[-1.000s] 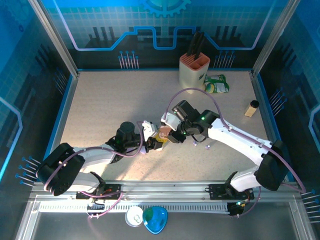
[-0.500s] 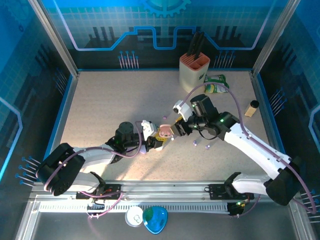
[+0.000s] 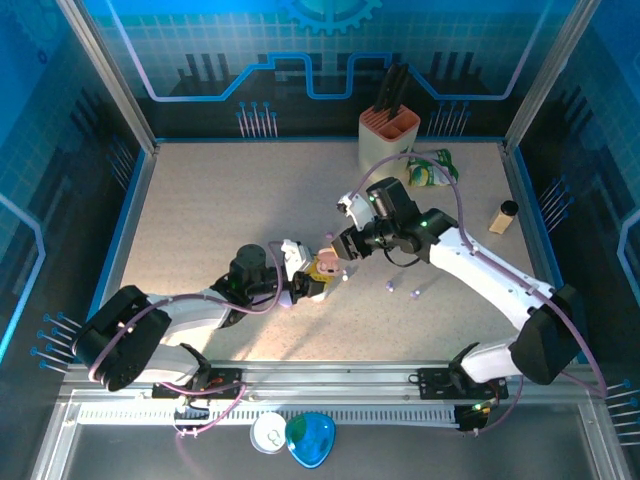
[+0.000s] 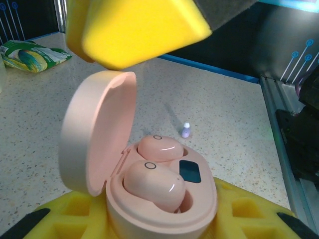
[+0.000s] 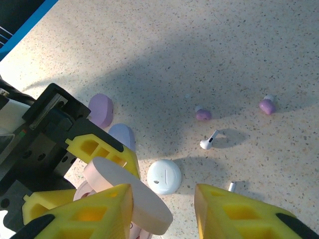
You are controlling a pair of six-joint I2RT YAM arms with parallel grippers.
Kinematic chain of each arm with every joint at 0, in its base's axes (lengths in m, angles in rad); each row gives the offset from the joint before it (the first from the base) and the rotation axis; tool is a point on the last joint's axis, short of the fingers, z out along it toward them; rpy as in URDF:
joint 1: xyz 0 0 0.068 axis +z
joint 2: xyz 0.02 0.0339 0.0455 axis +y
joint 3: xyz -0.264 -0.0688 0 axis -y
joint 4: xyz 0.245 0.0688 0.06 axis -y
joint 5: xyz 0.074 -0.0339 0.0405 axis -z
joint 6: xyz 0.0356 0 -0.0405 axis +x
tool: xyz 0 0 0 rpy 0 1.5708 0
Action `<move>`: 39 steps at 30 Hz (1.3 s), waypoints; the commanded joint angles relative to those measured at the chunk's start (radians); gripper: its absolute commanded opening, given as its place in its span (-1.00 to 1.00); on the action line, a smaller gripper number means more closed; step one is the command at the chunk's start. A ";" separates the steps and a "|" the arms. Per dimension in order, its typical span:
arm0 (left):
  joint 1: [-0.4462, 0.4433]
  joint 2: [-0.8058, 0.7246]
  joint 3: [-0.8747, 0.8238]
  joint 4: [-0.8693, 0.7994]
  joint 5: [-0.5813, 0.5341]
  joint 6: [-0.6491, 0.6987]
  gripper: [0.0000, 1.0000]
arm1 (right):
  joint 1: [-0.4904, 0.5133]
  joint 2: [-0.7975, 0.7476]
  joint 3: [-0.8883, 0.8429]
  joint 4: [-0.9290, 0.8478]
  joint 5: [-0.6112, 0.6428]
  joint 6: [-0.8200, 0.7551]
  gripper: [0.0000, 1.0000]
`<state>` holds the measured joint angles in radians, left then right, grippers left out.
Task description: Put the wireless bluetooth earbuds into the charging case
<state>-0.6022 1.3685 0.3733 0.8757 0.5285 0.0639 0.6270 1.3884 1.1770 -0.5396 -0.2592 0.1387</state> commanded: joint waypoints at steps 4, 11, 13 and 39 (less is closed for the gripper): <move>0.003 0.031 -0.005 0.183 -0.018 -0.084 -0.33 | -0.028 -0.088 -0.049 0.009 -0.057 0.074 0.04; 0.004 0.071 -0.012 0.372 -0.050 -0.138 -0.33 | -0.111 -0.145 -0.111 0.126 -0.256 0.404 0.30; 0.003 0.095 -0.013 0.441 -0.060 -0.156 -0.33 | -0.124 -0.152 -0.140 0.179 -0.330 0.496 0.31; 0.002 0.152 0.041 0.525 -0.006 -0.188 -0.32 | -0.164 -0.147 -0.343 0.572 -0.536 0.929 -0.39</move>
<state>-0.6010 1.5139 0.3923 1.3758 0.4942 -0.1074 0.4763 1.2491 0.8383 -0.0128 -0.7753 1.0451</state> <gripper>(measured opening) 0.362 0.324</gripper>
